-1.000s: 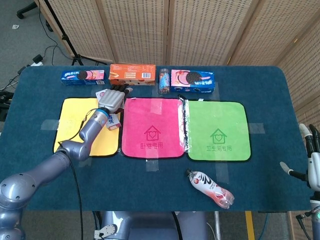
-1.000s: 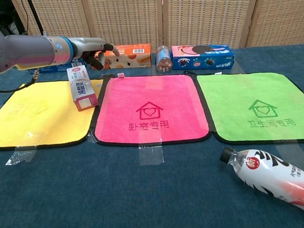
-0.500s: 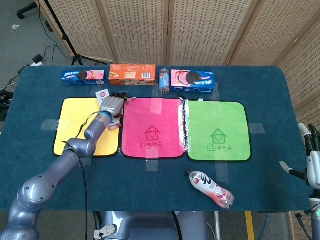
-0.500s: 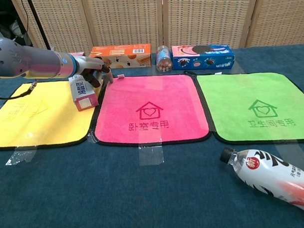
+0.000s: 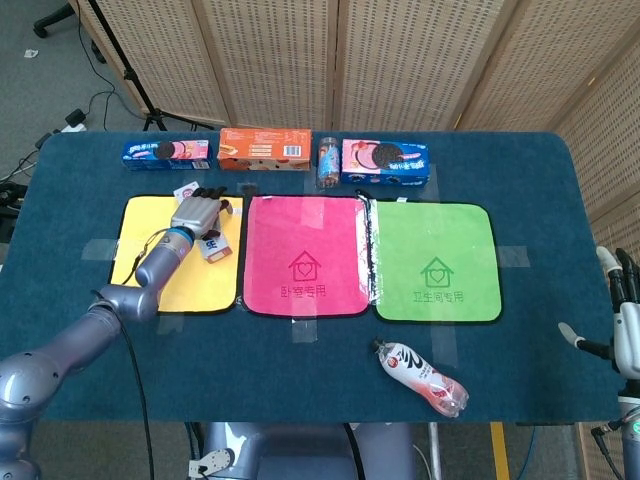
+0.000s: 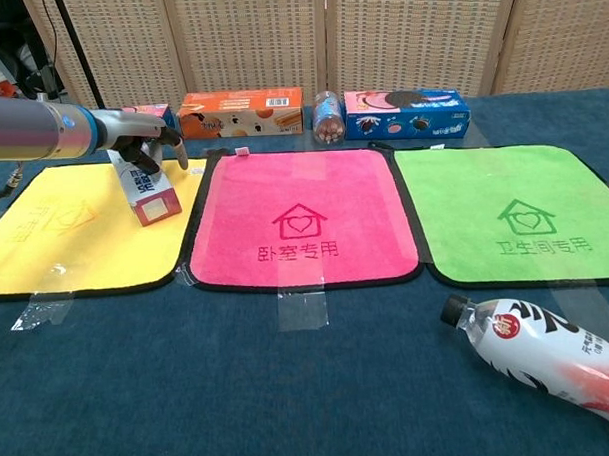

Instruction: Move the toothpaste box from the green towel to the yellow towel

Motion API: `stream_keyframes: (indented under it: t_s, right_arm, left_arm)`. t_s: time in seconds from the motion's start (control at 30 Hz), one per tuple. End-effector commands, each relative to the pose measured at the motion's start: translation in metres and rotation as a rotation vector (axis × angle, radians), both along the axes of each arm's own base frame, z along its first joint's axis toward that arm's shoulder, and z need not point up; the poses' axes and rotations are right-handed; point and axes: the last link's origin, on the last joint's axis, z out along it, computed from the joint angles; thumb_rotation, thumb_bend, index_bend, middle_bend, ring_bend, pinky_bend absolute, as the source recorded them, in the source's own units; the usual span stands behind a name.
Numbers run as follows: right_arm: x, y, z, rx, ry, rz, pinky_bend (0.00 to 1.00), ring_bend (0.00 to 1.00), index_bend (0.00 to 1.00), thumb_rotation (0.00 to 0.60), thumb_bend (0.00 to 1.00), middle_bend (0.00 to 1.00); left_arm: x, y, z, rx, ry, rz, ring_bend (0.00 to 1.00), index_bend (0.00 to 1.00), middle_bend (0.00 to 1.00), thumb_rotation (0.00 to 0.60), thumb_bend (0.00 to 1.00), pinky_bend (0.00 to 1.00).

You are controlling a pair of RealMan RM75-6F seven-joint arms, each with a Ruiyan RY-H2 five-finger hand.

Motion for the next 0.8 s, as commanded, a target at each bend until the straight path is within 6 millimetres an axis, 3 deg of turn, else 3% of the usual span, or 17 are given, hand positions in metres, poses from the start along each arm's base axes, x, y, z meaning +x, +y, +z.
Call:
stream_keyframes:
  t_s: [0.03, 0.3, 0.8]
  right_arm:
    - [0.0, 0.001, 0.0, 0.002, -0.002, 0.002, 0.0, 0.0, 0.0, 0.6, 0.0, 0.0]
    - [0.002, 0.003, 0.003, -0.001, -0.013, 0.011, 0.0, 0.0, 0.0, 0.6, 0.0, 0.0]
    - [0.004, 0.007, 0.004, -0.001, -0.022, 0.022, 0.0, 0.0, 0.0, 0.6, 0.0, 0.0]
  left_arm:
    - [-0.017, -0.013, 0.016, 0.008, -0.007, -0.005, 0.02, 0.3, 0.05, 0.495, 1.0, 0.05]
    - [-0.037, -0.035, 0.027, -0.024, 0.019, -0.008, 0.02, 0.31, 0.06, 0.495, 1.0, 0.05]
    - [-0.052, -0.062, 0.041, -0.089, 0.067, -0.005, 0.02, 0.31, 0.06, 0.495, 1.0, 0.05]
